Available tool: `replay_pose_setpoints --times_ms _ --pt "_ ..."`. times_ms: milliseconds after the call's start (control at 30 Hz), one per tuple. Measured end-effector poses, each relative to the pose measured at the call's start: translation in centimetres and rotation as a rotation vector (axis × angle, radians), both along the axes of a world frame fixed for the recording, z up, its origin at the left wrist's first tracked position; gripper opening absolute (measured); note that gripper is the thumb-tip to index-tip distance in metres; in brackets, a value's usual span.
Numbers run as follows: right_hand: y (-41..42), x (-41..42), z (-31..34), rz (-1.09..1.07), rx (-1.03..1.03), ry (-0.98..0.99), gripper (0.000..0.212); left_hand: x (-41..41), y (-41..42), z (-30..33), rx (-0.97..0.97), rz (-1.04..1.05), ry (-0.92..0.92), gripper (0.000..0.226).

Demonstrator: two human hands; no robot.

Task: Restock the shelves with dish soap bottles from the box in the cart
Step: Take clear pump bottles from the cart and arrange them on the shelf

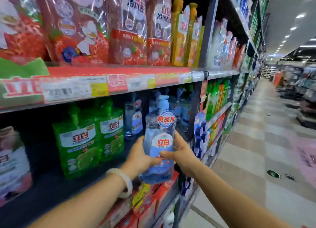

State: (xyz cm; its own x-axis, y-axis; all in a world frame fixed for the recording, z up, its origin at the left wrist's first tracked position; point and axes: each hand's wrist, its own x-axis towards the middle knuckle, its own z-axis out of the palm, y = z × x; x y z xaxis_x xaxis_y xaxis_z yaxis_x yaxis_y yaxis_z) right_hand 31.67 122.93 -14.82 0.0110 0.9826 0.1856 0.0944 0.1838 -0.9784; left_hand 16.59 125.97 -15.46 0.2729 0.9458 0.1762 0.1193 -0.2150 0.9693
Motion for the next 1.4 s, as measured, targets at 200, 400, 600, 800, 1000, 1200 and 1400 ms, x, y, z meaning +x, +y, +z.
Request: replay_pose_setpoints --times_ms 200,400,600,800,1000,1200,1400 --pt "11.0 3.6 -0.8 0.107 -0.029 -0.003 0.079 3.0 10.8 -2.7 -0.028 0.121 0.073 0.081" --pt "19.3 6.1 -2.5 0.168 -0.101 -0.032 0.069 5.3 16.9 -4.2 -0.051 0.257 0.148 0.109" --pt "24.8 6.3 -4.4 0.297 -0.061 -0.135 0.071 6.2 19.1 -6.0 0.017 0.439 0.098 0.097" --pt "28.1 6.1 -6.4 0.331 -0.017 -0.209 0.079 6.2 20.1 -5.6 0.011 0.533 0.223 0.090" --pt "28.1 7.1 -7.9 0.250 -0.020 -0.386 0.053 7.8 19.4 -6.2 -0.080 0.699 0.278 0.086" --pt "29.0 7.4 -7.9 0.239 -0.063 -0.374 0.027 8.7 19.7 -6.7 -0.125 0.822 0.299 0.081" --pt "29.3 7.4 -7.4 0.242 -0.083 -0.388 0.028 8.2 20.5 -6.9 -0.122 0.842 0.317 0.079"
